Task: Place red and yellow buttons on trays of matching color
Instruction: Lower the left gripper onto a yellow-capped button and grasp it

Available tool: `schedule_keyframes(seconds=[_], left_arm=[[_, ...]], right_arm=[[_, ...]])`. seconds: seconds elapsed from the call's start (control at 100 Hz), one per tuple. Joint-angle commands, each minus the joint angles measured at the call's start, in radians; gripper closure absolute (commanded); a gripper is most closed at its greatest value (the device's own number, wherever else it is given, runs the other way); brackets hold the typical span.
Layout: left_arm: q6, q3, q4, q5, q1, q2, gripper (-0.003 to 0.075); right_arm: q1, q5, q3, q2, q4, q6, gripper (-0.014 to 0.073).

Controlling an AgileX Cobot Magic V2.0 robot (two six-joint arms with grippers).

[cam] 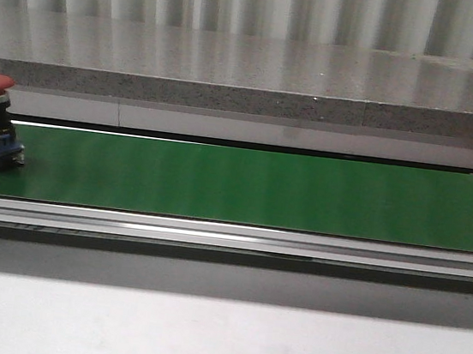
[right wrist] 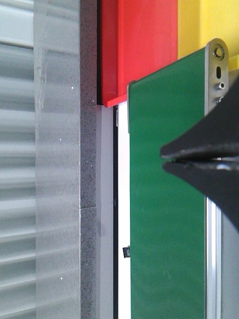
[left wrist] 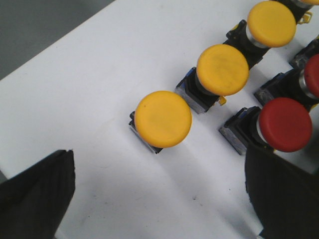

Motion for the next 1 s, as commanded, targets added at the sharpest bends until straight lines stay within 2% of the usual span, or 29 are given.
schedule_keyframes(seconds=[0.0, 0.84, 0.91, 0.99], left_arm=[[-0.01, -0.027, -0.015, -0.067, 0.001, 0.015, 0.006], [-0.01, -0.147, -0.036, -0.091, 0.001, 0.282, 0.0062], [-0.01, -0.147, -0.045, -0.094, 0.001, 0.289, 0.0087], [-0.01, -0.147, -0.056, -0.095, 0.001, 0.289, 0.0175]], right_arm=[[-0.004, -0.087, 0.001, -0.015, -0.01, -0.004, 0.0661], [-0.004, -0.087, 0.001, -0.015, -0.01, -0.004, 0.0661], [-0.004, -0.087, 0.001, -0.015, -0.01, -0.004, 0.0661], [-0.004, -0.087, 0.001, -0.015, -0.01, -0.004, 0.0661]])
